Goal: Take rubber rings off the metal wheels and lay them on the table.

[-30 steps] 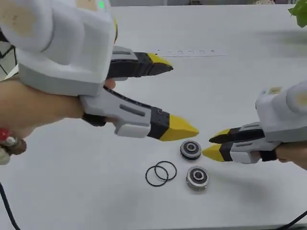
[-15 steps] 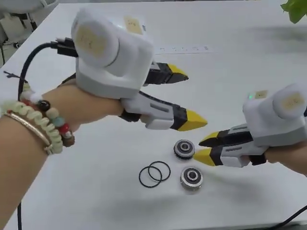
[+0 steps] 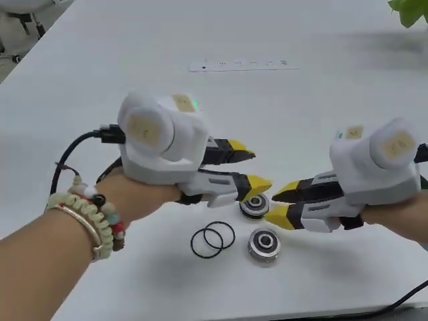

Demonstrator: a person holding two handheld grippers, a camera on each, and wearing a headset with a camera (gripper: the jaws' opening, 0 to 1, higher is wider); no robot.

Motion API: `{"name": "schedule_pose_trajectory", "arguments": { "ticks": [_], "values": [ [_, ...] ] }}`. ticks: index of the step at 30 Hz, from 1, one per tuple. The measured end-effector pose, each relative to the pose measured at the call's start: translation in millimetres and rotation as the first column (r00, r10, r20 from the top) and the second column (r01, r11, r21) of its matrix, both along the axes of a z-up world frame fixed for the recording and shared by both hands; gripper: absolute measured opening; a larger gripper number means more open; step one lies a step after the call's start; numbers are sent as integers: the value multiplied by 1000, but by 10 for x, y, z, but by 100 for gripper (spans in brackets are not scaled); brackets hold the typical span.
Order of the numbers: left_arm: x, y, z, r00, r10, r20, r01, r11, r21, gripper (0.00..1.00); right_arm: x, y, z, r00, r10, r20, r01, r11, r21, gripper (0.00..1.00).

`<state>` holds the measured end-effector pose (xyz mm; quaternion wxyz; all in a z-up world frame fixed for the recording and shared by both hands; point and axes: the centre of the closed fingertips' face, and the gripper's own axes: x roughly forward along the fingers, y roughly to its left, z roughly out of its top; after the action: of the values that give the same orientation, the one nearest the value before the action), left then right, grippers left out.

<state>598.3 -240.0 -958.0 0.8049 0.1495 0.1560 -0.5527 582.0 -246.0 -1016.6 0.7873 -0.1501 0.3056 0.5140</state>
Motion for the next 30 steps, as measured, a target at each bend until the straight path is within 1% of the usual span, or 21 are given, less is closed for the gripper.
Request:
{"name": "schedule_pose_trajectory", "arguments": {
  "ticks": [2, 3, 4, 5, 9, 11, 12, 15, 16, 17, 18, 21, 22, 24, 26, 27, 29, 30],
  "values": [
    [-19, -10, -89, 1000, -6, -12, 6, 1000, 18, 29, 5, 16, 12, 1000, -2, 1, 2, 1000, 10, 22],
    [-28, -18, -120, 1000, -8, -20, 8, 1000, 21, 29, 2, 28, 14, 1000, 1, 0, -1, 1000, 14, 22],
    [-61, -34, -166, 999, -17, -40, 17, 1000, 21, 28, 1, 33, 10, 1000, 4, 1, -4, 1000, 12, 23],
    [-74, -47, -201, 998, -21, -51, 22, 1000, 20, 27, 1, 37, 4, 1000, 9, 8, -9, 1000, 6, 23],
    [-53, -32, -311, 997, 5, -71, -2, 999, 45, 24, -12, 59, -7, 1000, 18, 11, -18, 1000, 4, 23],
    [-12, 14, -379, 996, 36, -86, -30, 997, 67, 21, -16, 69, -17, 1000, 20, 13, -20, 1000, 2, 23],
    [-2, 26, -396, 995, 42, -89, -36, 997, 72, 20, -17, 73, -25, 1000, 21, 13, -21, 1000, 0, 24],
    [-24, 27, -420, 994, 44, -104, -36, 997, 72, 19, -27, 91, -57, 1000, 22, 12, -22, 1000, -10, 24],
    [-47, 27, -444, 993, 43, -109, -34, 996, 82, 19, -26, 93, -62, 1000, 21, 14, -21, 1000, -12, 24],
    [-59, 20, -454, 993, 37, -111, -28, 996, 85, 19, -24, 85, -73, 1000, 21, 14, -21, 1000, -12, 24],
    [-65, 10, -440, 994, 32, -105, -24, 997, 76, 18, -19, 83, -74, 1000, 19, 14, -19, 1000, -11, 24],
    [-83, 3, -447, 993, 28, -114, -19, 997, 76, 16, -5, 87, -64, 1000, 15, 18, -15, 1000, -7, 25],
    [-84, 4, -454, 992, 32, -120, -23, 997, 76, 16, 4, 89, -55, 1000, 13, 23, -13, 1000, -4, 25],
    [-85, 4, -457, 992, 33, -120, -24, 997, 74, 15, 12, 98, -34, 1000, 7, 23, -7, 1000, 6, 26],
    [-78, 15, -467, 992, 43, -116, -34, 997, 75, 14, 10, 102, -32, 1000, 11, 23, -11, 1000, 7, 24],
    [-82, 13, -466, 992, 44, -119, -37, 997, 66, 14, -8, 115, -32, 1000, 23, 20, -23, 1000, 10, 23],
    [-84, 15, -463, 991, 50, -127, -43, 998, 53, 14, 2, 106, -34, 1000, 21, 22, -21, 1000, 4, 23],
    [-86, 16, -463, 991, 48, -125, -42, 998, 51, 14, 0, 103, -34, 1000, 22, 20, -23, 1000, 3, 23]
  ]
}}
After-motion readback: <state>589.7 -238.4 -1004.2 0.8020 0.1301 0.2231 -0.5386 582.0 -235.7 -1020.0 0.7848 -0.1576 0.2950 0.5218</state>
